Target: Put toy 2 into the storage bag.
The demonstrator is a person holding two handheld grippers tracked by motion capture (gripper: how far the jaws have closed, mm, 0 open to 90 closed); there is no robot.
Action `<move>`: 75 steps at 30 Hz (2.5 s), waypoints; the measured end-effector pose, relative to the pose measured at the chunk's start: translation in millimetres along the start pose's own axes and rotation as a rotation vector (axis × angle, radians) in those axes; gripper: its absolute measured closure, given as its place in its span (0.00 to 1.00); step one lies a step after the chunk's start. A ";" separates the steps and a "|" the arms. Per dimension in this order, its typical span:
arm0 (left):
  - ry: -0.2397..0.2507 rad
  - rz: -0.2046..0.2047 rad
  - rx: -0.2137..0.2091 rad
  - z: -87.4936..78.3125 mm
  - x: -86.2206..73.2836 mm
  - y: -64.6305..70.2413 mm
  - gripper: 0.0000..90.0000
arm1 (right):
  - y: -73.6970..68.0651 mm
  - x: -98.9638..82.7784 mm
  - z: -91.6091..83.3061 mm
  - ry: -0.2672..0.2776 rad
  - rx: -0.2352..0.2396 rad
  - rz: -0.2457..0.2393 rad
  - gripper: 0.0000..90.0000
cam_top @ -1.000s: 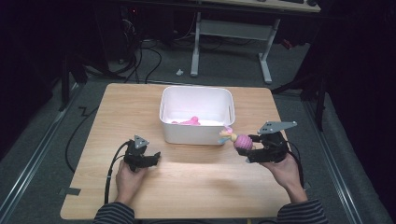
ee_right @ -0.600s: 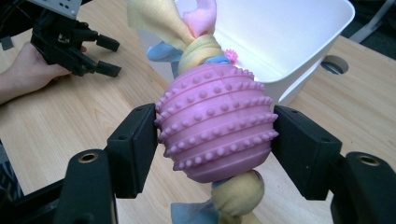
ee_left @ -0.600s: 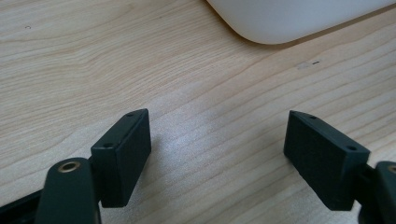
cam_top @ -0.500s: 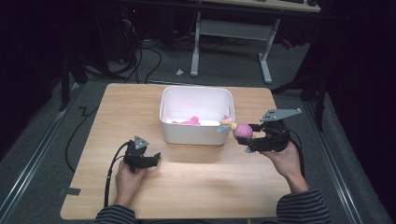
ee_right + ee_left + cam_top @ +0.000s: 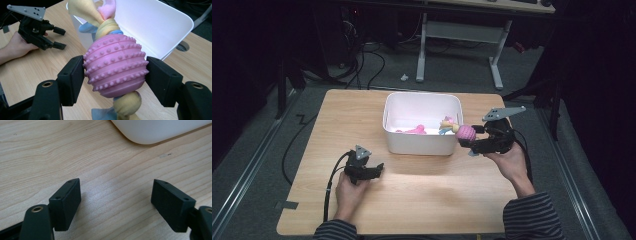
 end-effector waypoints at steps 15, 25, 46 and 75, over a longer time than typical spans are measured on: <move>-0.001 -0.002 0.001 0.3 0.2 -0.4 0.27 | 1.6 30.1 10.1 0.037 -0.034 -0.008 0.37; -0.001 -0.002 0.002 0.3 0.2 -0.3 0.27 | 6.4 45.9 23.1 0.052 -0.062 -0.015 0.37; -0.001 -0.002 0.002 0.3 0.2 -0.3 0.27 | 9.8 63.5 78.7 0.014 -0.047 0.003 0.37; -0.001 -0.002 0.001 0.2 0.1 -0.4 0.27 | -18.0 46.0 129.8 -0.126 0.043 -0.039 0.37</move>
Point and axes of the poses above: each handheld gripper's, and its own axes: z roughly forward along the jaws, x roughly out of its top, y roughly to its right, the point moved 8 cm from there along z, roughly forward along the jaws, and after that the axes turned 14 degrees about z, right-handed, at the moved point
